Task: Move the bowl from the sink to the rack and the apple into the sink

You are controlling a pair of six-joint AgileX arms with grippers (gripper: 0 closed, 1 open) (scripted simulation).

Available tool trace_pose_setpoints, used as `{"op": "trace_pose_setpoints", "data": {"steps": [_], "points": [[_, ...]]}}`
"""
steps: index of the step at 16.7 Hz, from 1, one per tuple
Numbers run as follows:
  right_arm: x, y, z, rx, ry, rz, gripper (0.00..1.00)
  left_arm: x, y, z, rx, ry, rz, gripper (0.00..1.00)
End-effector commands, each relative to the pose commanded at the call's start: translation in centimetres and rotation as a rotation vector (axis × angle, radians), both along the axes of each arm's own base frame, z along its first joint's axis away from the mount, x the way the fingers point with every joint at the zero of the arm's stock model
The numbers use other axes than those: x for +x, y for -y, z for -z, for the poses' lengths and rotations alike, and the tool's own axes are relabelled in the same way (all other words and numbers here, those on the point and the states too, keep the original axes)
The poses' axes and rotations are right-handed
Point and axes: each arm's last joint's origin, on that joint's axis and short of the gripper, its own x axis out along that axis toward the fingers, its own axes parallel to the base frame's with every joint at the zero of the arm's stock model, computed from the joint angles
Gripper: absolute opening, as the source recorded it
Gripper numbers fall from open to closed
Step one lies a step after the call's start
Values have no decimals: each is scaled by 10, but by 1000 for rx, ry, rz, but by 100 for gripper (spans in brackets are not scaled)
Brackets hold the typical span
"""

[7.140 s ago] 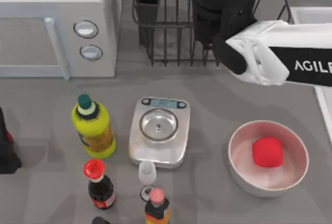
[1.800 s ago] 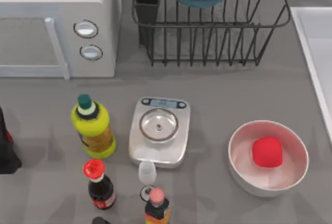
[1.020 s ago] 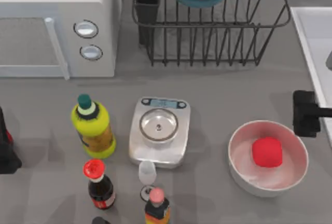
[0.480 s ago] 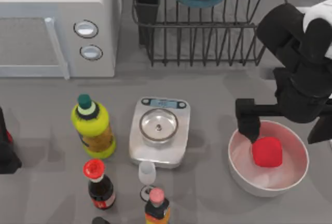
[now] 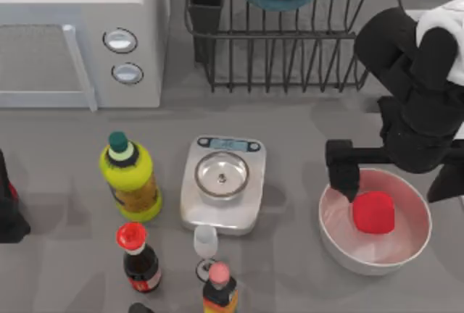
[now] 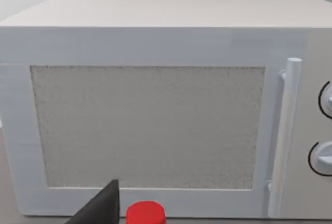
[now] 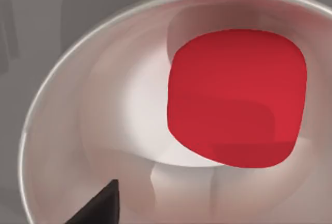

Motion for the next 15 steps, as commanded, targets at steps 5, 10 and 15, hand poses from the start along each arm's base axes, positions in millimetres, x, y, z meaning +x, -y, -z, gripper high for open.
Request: {"op": "trace_pose_setpoints", "data": {"steps": [5,10,15], "points": [[4,-2,35,2,6,-1,100,0,0,0,0,0,0,100],[4,-3,67,4,10,-3,100,0,0,0,0,0,0,100],[-1,-1,102,0,2,-4,100,0,0,0,0,0,0,100]]}}
